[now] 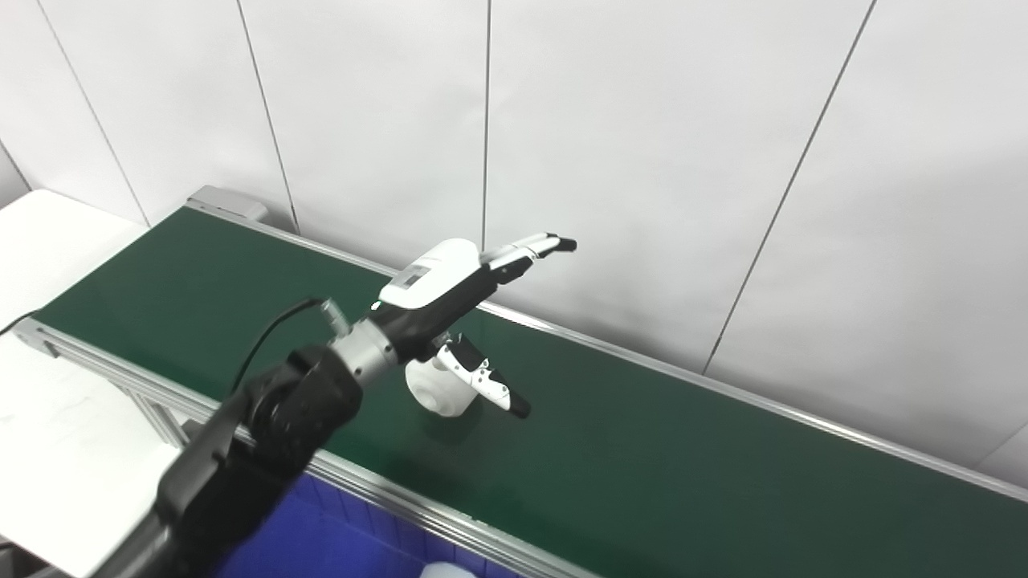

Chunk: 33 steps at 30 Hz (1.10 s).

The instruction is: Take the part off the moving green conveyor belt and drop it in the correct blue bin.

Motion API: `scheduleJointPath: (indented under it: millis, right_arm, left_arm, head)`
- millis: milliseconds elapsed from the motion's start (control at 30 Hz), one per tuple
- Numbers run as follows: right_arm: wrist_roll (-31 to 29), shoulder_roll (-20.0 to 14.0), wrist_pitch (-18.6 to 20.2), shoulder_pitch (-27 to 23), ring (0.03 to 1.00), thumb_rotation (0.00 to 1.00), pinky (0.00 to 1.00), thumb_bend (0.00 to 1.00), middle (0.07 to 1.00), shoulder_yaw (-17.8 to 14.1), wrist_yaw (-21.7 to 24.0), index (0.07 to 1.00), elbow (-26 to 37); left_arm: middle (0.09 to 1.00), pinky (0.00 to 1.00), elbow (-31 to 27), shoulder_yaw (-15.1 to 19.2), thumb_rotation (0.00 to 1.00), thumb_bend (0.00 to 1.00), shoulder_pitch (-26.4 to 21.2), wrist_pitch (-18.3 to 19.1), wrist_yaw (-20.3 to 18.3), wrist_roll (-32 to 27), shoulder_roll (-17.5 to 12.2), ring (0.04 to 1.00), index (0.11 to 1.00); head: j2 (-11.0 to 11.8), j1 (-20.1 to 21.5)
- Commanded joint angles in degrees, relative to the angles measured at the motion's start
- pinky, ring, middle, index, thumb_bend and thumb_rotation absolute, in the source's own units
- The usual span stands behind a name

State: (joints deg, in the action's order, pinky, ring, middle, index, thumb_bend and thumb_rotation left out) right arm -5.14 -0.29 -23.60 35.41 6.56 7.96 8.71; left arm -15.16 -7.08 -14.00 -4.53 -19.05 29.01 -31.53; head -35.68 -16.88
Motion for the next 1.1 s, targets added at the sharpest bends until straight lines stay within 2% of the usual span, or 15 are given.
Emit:
scheduleJointPath:
  millis: [0,267,433,733,833,900,1000,1067]
  right_arm:
    - [0.0,0.3,-1.6,0.4,1.0,1.0,1.0,0.9,1.0,0.3,-0.2,1.0,2.0]
    - [0.7,0.4,-1.6,1.0,1.0,1.0,1.0,0.89,1.0,1.2,-0.6,1.0,2.9]
    - [1.2,0.3,-1.5,1.4,1.0,1.0,1.0,0.89,1.0,1.5,-0.8,1.0,3.3]
    - [0.9,0.0,-1.3,1.7,1.0,1.0,1.0,0.88,1.0,1.9,-1.2,1.0,3.6]
    - [1.2,0.1,-1.4,1.9,1.0,1.0,1.0,0.88,1.0,1.8,-1.4,1.0,3.8]
    - [1.5,0.1,-1.5,2.0,1.0,1.0,1.0,0.88,1.0,1.8,-1.5,1.0,3.9]
    - [1.5,0.0,-1.9,2.0,1.0,1.0,1.0,0.88,1.0,1.8,-1.5,1.0,3.5]
    - [1.5,0.1,-1.8,2.0,1.0,1.0,1.0,0.88,1.0,1.8,-1.6,1.0,3.5]
  left_arm:
    - [0.953,0.9,1.6,-0.8,0.27,1.0,-4.1,-3.5,-0.3,2.2,-2.6,0.94,0.939]
    - [0.956,0.95,11.2,-5.5,0.29,1.0,-9.1,-5.6,-6.2,4.0,-5.2,0.968,0.938]
    - [0.954,0.97,16.3,-8.3,0.3,1.0,-11.1,-5.5,-9.6,5.8,-5.9,0.965,0.942]
    - [0.941,0.92,21.3,-11.5,0.34,1.0,-12.7,-5.6,-13.7,7.2,-6.2,0.949,0.942]
    - [0.947,0.92,22.7,-11.9,0.35,1.0,-12.3,-5.8,-12.0,9.0,-5.9,0.948,0.945]
    - [0.952,0.93,24.0,-11.7,0.37,1.0,-11.6,-7.2,-7.3,11.8,-5.4,0.946,0.941]
    - [0.938,0.89,25.7,-11.1,0.31,1.0,-10.7,-8.6,-0.6,14.4,-4.3,0.923,0.914]
    - [0.954,0.9,27.0,-11.3,0.3,1.0,-10.5,-9.2,2.4,15.7,-3.7,0.939,0.918]
  head:
    - [-0.1,0.2]
    - [-0.8,1.1]
    - [-1.0,1.6]
    - [-1.4,1.7]
    - [-1.7,1.9]
    - [-1.7,2.0]
    - [-1.7,2.0]
    - [-1.7,2.0]
